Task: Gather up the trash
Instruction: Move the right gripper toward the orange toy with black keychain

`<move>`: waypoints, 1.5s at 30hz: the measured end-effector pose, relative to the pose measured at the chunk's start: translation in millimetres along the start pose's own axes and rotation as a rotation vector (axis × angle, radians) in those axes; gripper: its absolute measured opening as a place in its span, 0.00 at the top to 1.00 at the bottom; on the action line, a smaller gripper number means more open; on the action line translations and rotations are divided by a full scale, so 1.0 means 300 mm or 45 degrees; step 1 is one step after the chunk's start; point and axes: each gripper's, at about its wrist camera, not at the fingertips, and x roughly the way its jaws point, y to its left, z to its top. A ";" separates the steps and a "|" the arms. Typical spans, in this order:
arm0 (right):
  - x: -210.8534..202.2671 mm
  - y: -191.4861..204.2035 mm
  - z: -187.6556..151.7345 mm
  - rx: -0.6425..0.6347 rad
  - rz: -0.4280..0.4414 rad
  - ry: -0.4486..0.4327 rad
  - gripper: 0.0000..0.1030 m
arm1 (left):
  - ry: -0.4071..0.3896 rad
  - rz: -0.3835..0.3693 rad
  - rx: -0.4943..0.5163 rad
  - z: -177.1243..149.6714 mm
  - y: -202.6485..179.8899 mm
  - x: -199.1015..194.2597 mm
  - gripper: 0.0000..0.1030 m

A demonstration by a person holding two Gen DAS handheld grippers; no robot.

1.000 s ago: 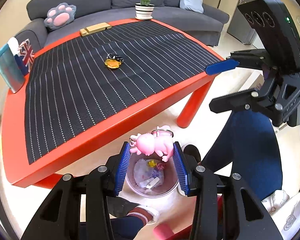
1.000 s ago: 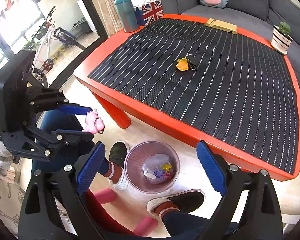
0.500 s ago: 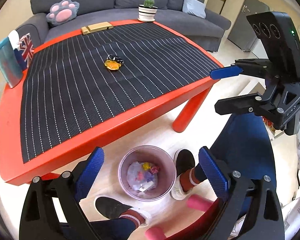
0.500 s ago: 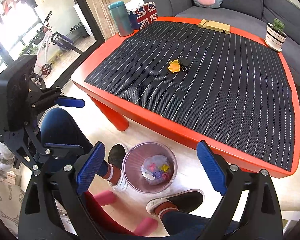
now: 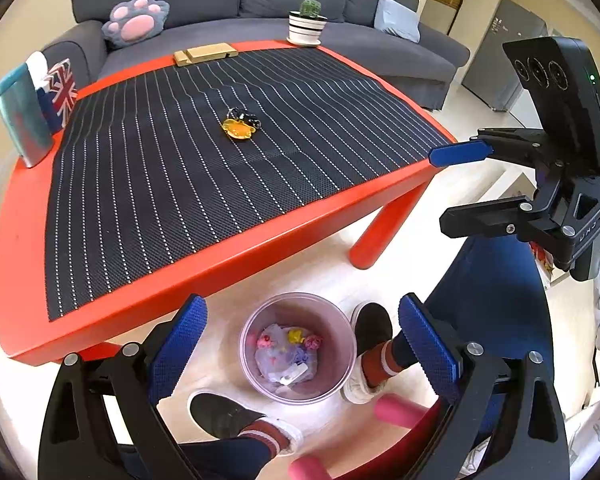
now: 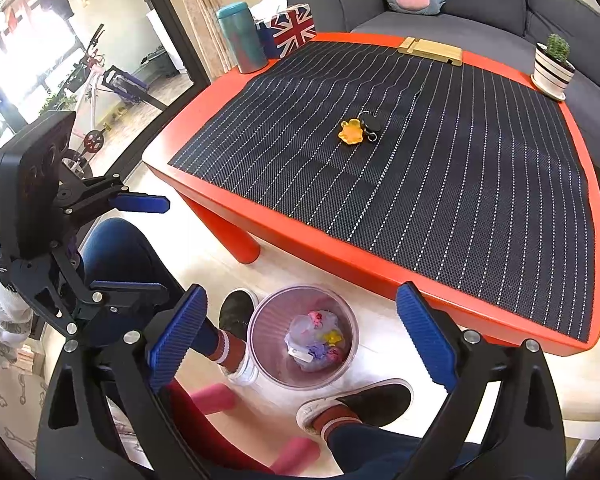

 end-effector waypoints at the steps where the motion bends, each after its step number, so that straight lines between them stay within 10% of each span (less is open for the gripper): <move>1: 0.001 -0.002 0.007 0.001 -0.003 -0.003 0.09 | -0.003 0.004 -0.001 0.002 0.003 -0.001 0.10; 20: 0.063 -0.109 0.324 0.019 -0.061 -0.027 0.08 | -0.112 0.062 -0.069 0.105 0.129 -0.050 0.08; 45: 0.430 -0.258 0.588 0.218 -0.012 0.244 0.18 | -0.104 0.030 -0.082 0.126 0.169 -0.034 0.07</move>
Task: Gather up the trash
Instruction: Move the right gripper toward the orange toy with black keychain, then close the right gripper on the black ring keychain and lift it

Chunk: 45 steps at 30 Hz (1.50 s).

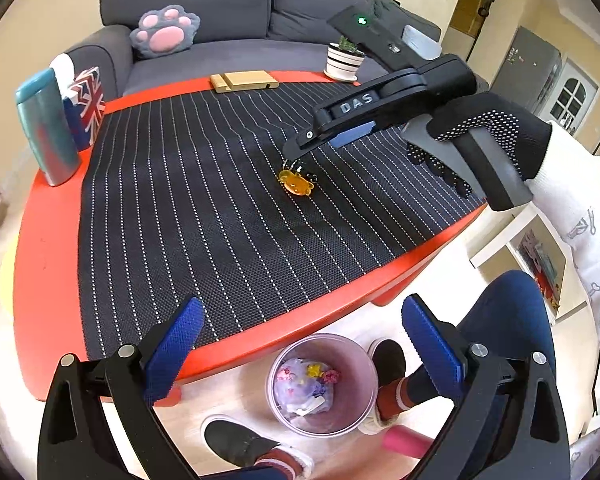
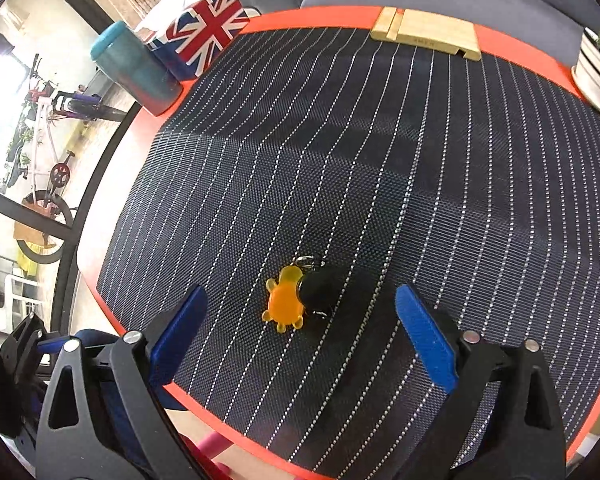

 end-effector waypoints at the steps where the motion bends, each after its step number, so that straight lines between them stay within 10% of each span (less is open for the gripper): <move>1: 0.009 -0.002 0.002 0.005 -0.002 0.008 0.20 | 0.000 0.000 -0.002 0.000 0.002 -0.001 0.07; 21: 0.072 -0.031 -0.005 0.037 0.014 0.044 0.76 | 0.007 -0.010 -0.010 -0.014 0.011 0.012 0.07; 45: -0.082 -0.036 -0.028 -0.005 -0.020 -0.042 0.76 | 0.043 0.071 -0.005 0.153 -0.005 0.102 0.07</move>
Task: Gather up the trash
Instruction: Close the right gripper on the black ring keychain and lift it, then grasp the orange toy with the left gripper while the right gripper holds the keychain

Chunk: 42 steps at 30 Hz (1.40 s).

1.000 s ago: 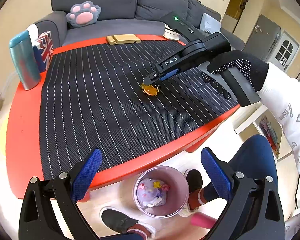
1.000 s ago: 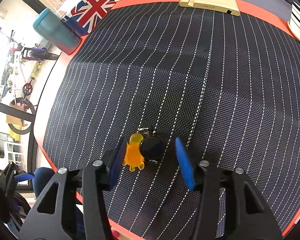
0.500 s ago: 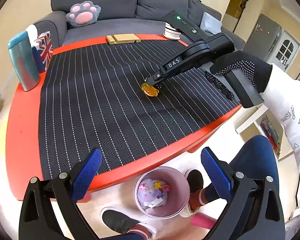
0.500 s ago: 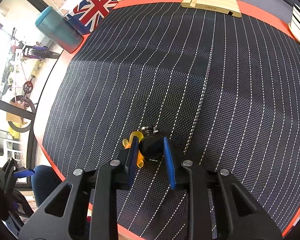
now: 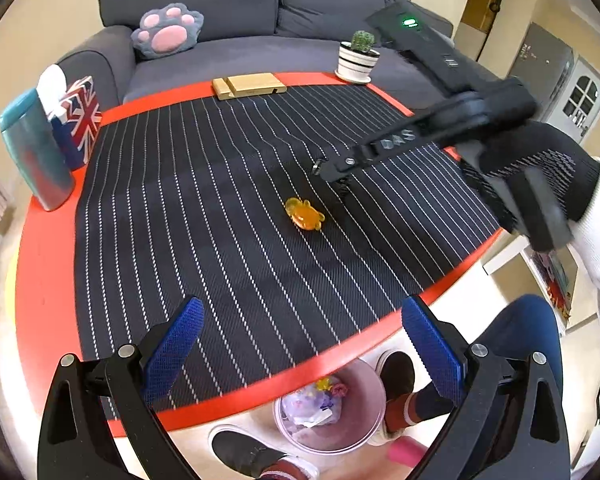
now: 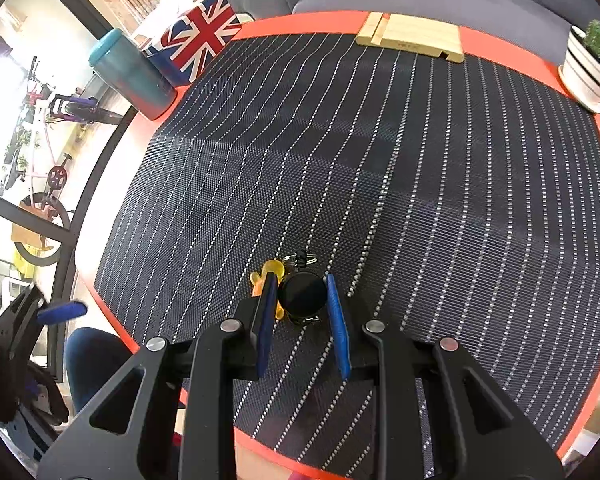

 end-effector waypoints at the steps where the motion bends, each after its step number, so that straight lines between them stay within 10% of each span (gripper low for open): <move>1: -0.011 -0.006 -0.004 0.000 -0.003 -0.005 0.76 | 0.006 0.008 0.001 0.011 -0.002 0.009 0.07; 27: -0.179 -0.175 -0.088 0.047 -0.071 -0.081 0.76 | 0.305 0.095 -0.263 0.256 0.013 0.350 0.08; 42: -0.189 -0.195 -0.102 0.056 -0.065 -0.087 0.76 | 0.352 0.128 -0.293 0.249 0.003 0.431 0.64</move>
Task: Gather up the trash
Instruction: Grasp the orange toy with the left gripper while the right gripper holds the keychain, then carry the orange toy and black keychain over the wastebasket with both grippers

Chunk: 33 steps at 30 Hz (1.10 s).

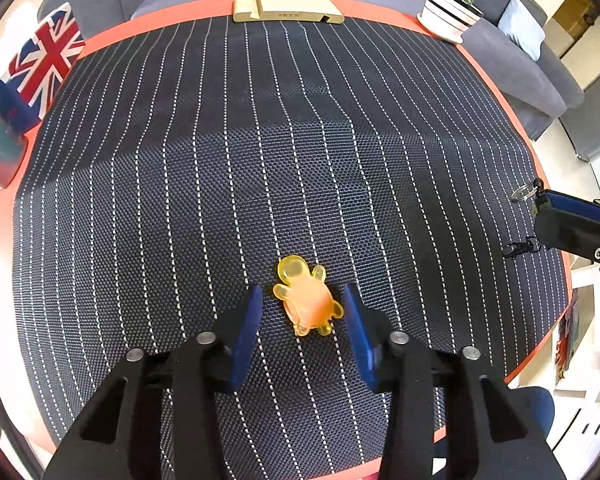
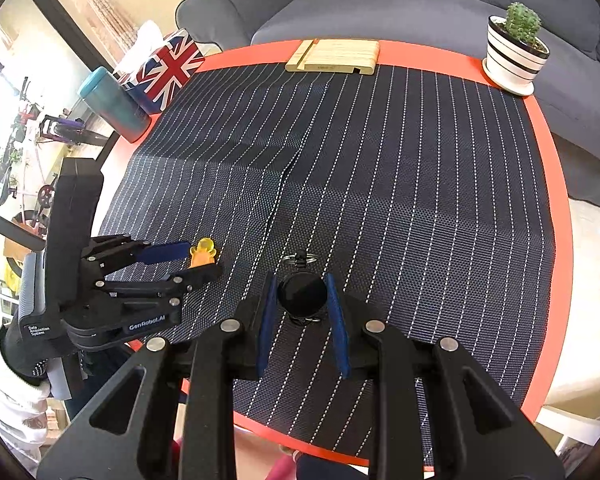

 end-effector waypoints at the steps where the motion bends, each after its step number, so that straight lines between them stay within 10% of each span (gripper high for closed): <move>1: 0.001 0.001 -0.001 0.000 0.002 -0.001 0.76 | -0.002 -0.003 0.002 0.003 0.001 0.001 0.67; 33: -0.185 0.300 -0.210 -0.291 0.041 -0.146 0.76 | -0.320 -0.005 0.313 -0.276 0.041 -0.357 0.68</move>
